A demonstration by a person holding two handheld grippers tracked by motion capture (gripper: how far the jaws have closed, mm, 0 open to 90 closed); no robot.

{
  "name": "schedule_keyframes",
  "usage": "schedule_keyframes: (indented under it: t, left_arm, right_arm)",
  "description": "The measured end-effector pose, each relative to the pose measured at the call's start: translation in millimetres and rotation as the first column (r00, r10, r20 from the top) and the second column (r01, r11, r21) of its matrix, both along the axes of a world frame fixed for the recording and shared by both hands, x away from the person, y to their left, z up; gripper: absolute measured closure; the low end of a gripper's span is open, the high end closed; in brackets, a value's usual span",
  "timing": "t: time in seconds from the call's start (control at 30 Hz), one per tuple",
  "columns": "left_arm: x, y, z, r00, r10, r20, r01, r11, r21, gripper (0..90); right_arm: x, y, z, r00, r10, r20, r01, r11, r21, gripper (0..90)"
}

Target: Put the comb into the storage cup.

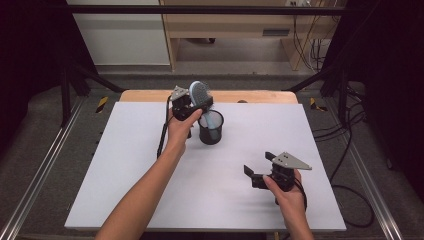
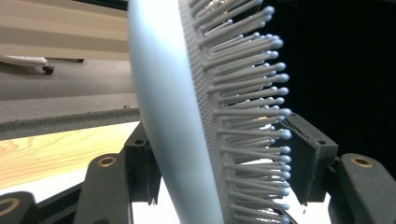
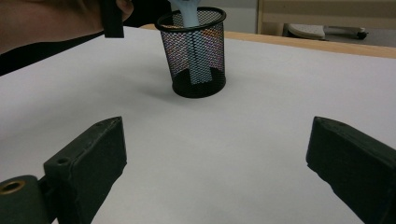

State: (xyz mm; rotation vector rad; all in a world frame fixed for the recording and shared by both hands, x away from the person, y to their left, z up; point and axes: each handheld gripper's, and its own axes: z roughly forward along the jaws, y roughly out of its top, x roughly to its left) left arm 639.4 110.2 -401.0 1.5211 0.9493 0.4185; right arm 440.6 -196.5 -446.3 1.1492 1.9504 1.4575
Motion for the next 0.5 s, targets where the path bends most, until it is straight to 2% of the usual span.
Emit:
schedule_keyframes:
  t: [0.5]
  left_arm:
    - [3.6, 6.2, -3.0, 0.9997, 0.01, -0.024, -0.01, 0.9999, -0.004, 31.8]
  right_arm:
    - [0.2, 0.0, -0.5, 1.0, 0.0, -0.002, 0.0, 1.0, -0.001, 5.2]
